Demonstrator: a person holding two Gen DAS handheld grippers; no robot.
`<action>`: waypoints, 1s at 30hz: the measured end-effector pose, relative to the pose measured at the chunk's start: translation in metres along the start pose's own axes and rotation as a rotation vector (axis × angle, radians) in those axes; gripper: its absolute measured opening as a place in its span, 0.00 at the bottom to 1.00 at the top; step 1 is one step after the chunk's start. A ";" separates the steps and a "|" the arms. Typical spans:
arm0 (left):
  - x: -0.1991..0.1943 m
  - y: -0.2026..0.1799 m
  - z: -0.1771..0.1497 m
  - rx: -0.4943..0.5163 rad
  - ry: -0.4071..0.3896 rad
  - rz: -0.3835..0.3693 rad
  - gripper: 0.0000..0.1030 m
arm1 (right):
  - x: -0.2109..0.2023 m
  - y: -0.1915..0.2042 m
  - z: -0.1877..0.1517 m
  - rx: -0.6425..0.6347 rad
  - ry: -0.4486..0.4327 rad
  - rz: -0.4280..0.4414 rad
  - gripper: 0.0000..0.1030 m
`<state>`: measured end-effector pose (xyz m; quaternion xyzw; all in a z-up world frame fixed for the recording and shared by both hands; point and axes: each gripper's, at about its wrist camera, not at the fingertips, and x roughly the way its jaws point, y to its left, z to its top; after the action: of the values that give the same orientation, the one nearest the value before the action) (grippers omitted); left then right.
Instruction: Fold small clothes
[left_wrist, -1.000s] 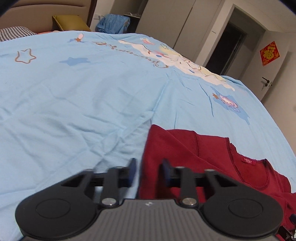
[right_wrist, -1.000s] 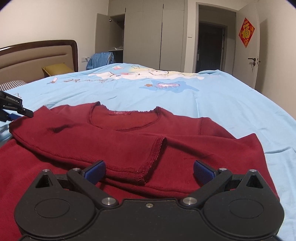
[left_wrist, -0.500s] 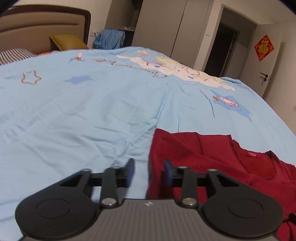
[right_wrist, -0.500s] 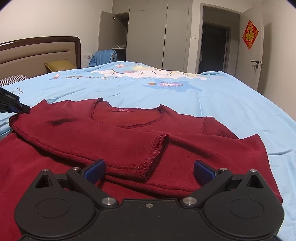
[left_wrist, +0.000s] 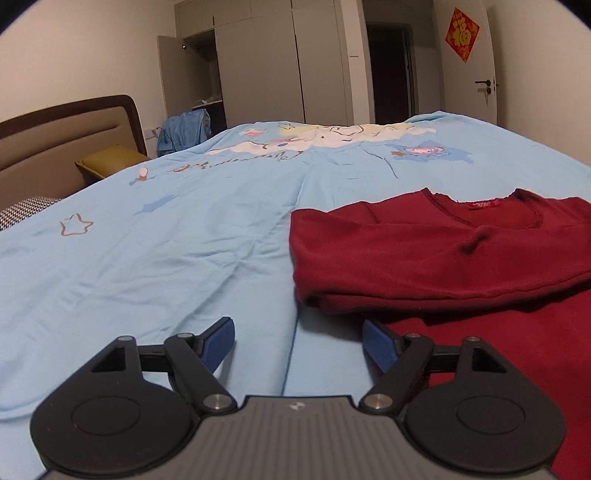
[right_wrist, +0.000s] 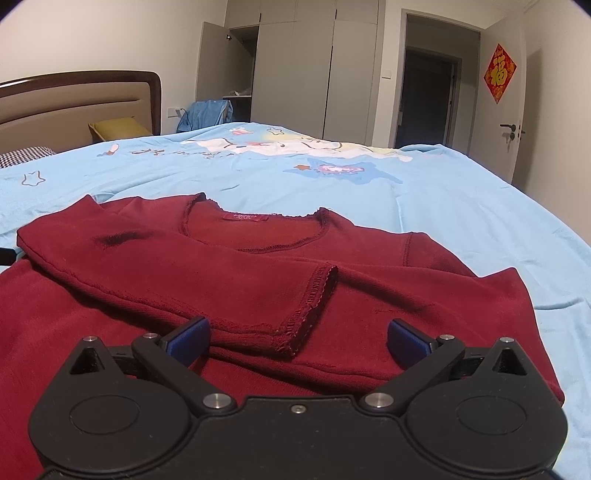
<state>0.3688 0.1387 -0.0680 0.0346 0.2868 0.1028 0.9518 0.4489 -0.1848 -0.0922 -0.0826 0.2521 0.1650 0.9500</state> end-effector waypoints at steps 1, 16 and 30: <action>0.003 -0.002 0.003 -0.003 -0.010 0.002 0.70 | 0.000 0.001 0.000 -0.003 0.000 -0.001 0.99; 0.016 -0.003 0.014 -0.041 -0.039 0.051 0.04 | 0.001 0.001 0.000 -0.006 0.006 0.002 0.99; -0.009 0.008 0.008 -0.127 0.069 -0.031 0.62 | -0.026 0.000 -0.002 -0.061 0.000 0.005 0.99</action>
<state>0.3642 0.1442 -0.0552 -0.0339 0.3128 0.1071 0.9432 0.4266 -0.1920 -0.0803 -0.1107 0.2470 0.1750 0.9466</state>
